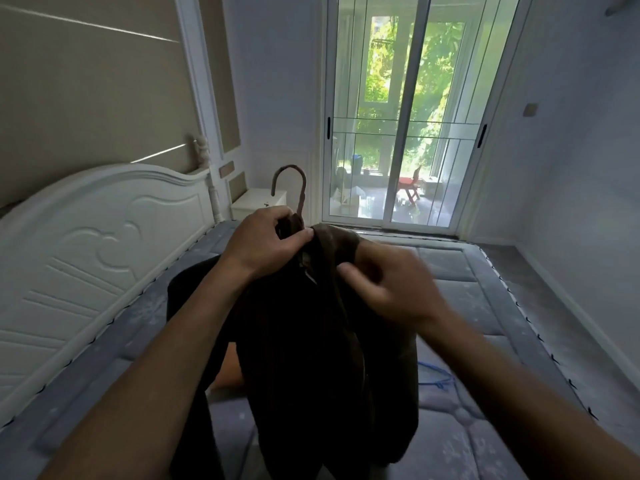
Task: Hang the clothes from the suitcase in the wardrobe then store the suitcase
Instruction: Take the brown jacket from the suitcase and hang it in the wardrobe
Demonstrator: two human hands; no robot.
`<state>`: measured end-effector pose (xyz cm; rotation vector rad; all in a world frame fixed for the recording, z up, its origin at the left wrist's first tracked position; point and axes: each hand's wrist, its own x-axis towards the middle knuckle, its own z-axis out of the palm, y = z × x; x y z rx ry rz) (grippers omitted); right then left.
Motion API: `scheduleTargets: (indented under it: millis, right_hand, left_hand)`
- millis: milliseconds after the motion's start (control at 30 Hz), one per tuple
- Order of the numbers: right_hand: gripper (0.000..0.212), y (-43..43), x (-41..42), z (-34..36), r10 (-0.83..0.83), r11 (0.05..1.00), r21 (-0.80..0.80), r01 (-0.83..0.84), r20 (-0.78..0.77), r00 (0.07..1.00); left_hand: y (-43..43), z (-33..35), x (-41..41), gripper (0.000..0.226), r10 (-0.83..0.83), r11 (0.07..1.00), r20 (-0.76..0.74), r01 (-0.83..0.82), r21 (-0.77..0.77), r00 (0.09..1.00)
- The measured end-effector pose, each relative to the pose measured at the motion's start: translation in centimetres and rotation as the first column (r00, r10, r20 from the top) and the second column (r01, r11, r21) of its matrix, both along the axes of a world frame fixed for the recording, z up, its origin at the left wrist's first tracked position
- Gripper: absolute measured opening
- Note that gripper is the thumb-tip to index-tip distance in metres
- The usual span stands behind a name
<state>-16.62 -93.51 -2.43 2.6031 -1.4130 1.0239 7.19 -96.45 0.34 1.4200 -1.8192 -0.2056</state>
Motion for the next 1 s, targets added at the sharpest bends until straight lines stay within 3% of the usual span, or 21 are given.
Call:
scheduleTargets:
  millis: [33,67,133,167,300,400,567,633,800,867,1000]
  right_hand:
    - [0.034,-0.9,-1.3,1.1,0.013,0.997,-0.073,-0.012,0.003,1.000]
    - [0.045,-2.1,-2.6,2.1,0.033,0.999,-0.041,-0.035,-0.049,0.998]
    - [0.052,-4.4,-3.7,2.9,0.128,0.969,0.231,-0.093,-0.141,0.982]
    - [0.048,-5.3,-3.9,2.6,0.167,0.949,0.294,-0.116,-0.151,0.974]
    - [0.036,-7.6,-3.9,-0.2,0.155,0.980,0.128,-0.151,-0.021,0.988]
    - [0.028,-8.1,-2.1,-1.5,0.157,0.986,0.052,-0.155,-0.034,0.987]
    - [0.028,-9.6,-0.5,-1.9,0.161,0.983,0.094,-0.156,-0.055,0.985]
    - [0.028,-10.2,-0.8,-2.5,0.149,0.980,0.141,-0.143,-0.030,0.988]
    - [0.026,-10.1,2.2,-3.2,0.109,0.989,0.099,-0.114,0.055,0.992]
    - [0.027,-9.9,3.6,-2.1,0.068,0.995,0.059,-0.076,0.126,0.990]
    - [0.031,-9.1,4.9,1.3,0.177,0.984,-0.064,-0.168,0.171,0.969]
  left_hand:
    - [0.1,0.6,0.3,0.028,-0.026,1.000,-0.004,0.026,-0.010,1.000]
    - [0.3,1.1,0.6,0.026,-0.048,0.999,-0.013,0.048,-0.022,0.999]
    - [0.3,1.8,1.2,0.021,-0.096,0.995,-0.016,0.095,-0.043,0.995]
    - [0.3,1.9,1.3,0.020,-0.123,0.991,0.002,0.123,-0.046,0.992]
    - [0.4,0.9,2.1,0.015,-0.145,0.979,0.105,0.158,-0.133,0.984]
    - [0.0,-1.2,3.1,0.020,0.015,0.971,0.094,0.008,-0.239,0.995]
    - [0.5,-1.6,6.4,0.023,0.263,0.904,-0.177,-0.306,-0.299,0.949]
    - [1.3,0.0,8.7,0.026,0.324,0.860,-0.210,-0.380,-0.342,0.923]
    - [4.1,2.4,6.9,0.024,0.372,0.822,-0.082,-0.370,-0.432,0.924]
    - [5.3,1.3,4.8,0.020,0.328,0.841,0.006,-0.289,-0.457,0.945]
    - [6.8,-2.3,5.2,0.029,0.320,0.858,0.217,-0.185,-0.479,0.922]
